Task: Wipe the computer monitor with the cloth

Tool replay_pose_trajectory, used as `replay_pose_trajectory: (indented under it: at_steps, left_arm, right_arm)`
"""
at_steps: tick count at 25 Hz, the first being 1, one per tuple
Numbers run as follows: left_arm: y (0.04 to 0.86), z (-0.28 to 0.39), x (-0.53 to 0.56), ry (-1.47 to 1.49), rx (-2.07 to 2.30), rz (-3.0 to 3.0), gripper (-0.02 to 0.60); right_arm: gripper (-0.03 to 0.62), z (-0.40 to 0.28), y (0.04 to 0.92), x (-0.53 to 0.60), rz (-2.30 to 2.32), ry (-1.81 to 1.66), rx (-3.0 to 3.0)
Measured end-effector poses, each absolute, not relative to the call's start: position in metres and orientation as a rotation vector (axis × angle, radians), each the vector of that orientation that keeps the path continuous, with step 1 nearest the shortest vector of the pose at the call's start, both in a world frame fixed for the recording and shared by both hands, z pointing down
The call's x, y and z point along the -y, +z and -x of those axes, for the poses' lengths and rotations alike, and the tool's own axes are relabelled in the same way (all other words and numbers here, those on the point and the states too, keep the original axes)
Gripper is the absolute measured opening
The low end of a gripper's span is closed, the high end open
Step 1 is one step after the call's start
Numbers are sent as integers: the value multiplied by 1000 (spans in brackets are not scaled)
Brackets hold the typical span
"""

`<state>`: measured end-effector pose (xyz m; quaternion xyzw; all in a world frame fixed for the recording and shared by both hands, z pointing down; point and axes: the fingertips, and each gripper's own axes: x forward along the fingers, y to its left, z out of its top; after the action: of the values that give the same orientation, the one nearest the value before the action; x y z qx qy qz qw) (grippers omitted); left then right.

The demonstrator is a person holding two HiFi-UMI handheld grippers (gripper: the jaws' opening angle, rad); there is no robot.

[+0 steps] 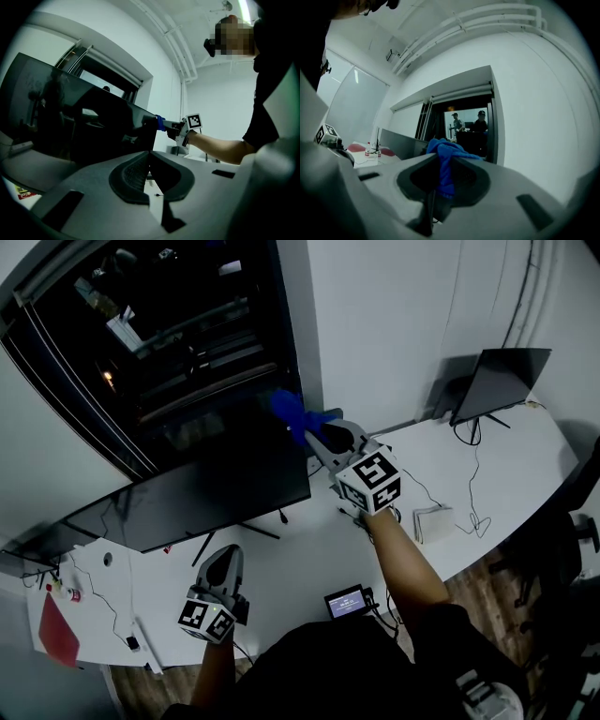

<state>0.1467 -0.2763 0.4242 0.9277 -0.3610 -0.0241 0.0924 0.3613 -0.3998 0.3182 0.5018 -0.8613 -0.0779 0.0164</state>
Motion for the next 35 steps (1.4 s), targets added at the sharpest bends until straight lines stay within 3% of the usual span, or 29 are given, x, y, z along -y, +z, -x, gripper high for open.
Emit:
replay_pose_trajectory:
  at_steps: [15, 35]
  left_arm:
    - [430, -144, 275, -25, 1063, -2759, -6]
    - [445, -136, 271, -11, 1089, -2719, -6]
  right_arm:
    - [61, -364, 340, 399, -1626, -17, 2797]
    - [61, -362, 433, 401, -1607, 167, 2699]
